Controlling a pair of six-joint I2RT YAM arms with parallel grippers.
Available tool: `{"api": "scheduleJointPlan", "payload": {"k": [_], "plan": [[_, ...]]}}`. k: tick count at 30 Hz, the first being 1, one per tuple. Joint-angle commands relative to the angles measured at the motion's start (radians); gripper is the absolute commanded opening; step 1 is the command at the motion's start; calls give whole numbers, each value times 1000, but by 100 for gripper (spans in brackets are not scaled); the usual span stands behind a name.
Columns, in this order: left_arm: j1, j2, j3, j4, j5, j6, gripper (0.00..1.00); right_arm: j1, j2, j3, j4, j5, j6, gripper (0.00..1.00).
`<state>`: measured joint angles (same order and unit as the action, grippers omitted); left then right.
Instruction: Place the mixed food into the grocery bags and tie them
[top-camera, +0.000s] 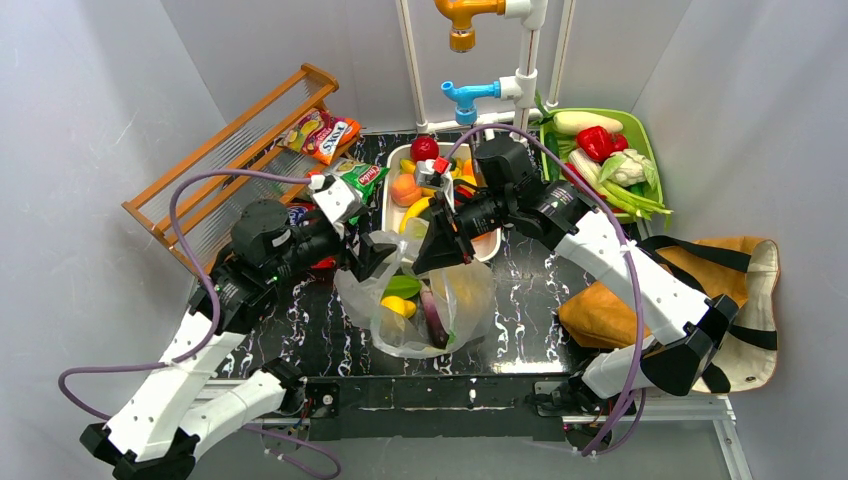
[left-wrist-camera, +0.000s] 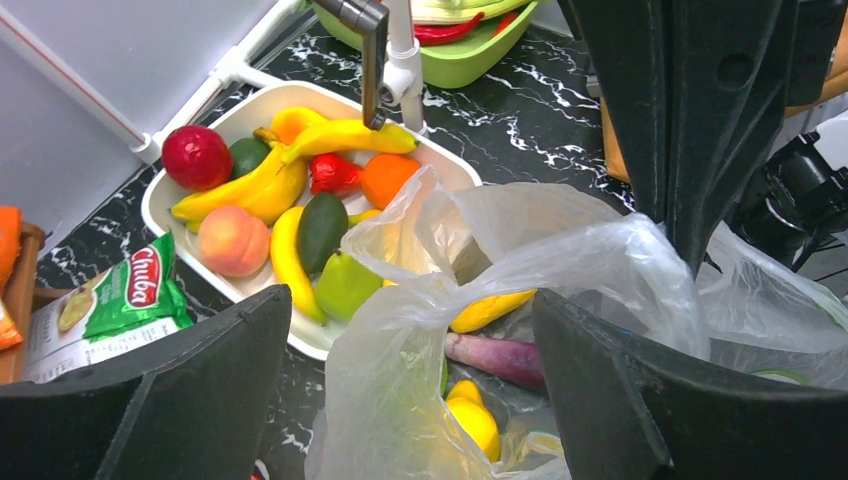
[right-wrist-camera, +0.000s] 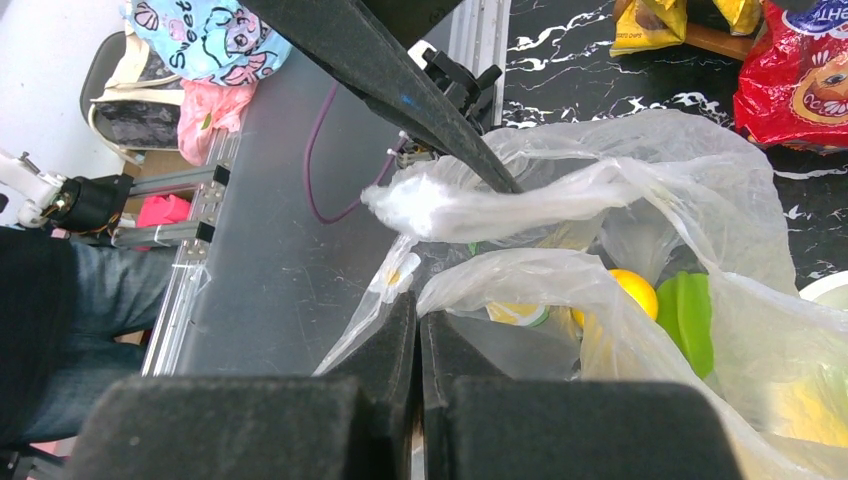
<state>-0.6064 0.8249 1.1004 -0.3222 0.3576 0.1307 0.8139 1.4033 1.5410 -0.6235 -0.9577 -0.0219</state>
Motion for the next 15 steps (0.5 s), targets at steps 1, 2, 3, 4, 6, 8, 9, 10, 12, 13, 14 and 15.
{"api": "scheduleJointPlan", "payload": {"k": [1,2,3,4,6,8,9,10,12,13,14,15], "plan": [[-6,-8,109,-134,-86,27,90,10,-12,18,44,-29,-9,1],[-6,-1,136,-163,-98,27,90,11,-13,17,45,-29,-9,1],[-6,6,164,-193,-100,33,91,12,-12,16,45,-29,-8,1],[-6,13,190,-224,-95,37,92,13,-13,16,45,-29,-7,1],[-6,37,248,-309,-71,53,91,14,-13,15,45,-28,-6,1],[-6,64,314,-414,-36,80,86,15,-15,13,47,-27,-3,1],[-6,72,338,-463,-14,97,84,16,-15,13,48,-26,-2,1],[-6,75,358,-505,8,112,82,17,-16,12,48,-24,-2,1],[-6,72,379,-565,47,141,69,19,-18,10,49,-23,0,1],[-6,68,388,-590,52,150,64,20,-19,10,50,-23,1,1],[-5,66,397,-615,51,157,59,21,-19,9,50,-23,3,1],[-6,62,406,-644,54,172,55,23,-19,8,50,-22,5,1]]}}
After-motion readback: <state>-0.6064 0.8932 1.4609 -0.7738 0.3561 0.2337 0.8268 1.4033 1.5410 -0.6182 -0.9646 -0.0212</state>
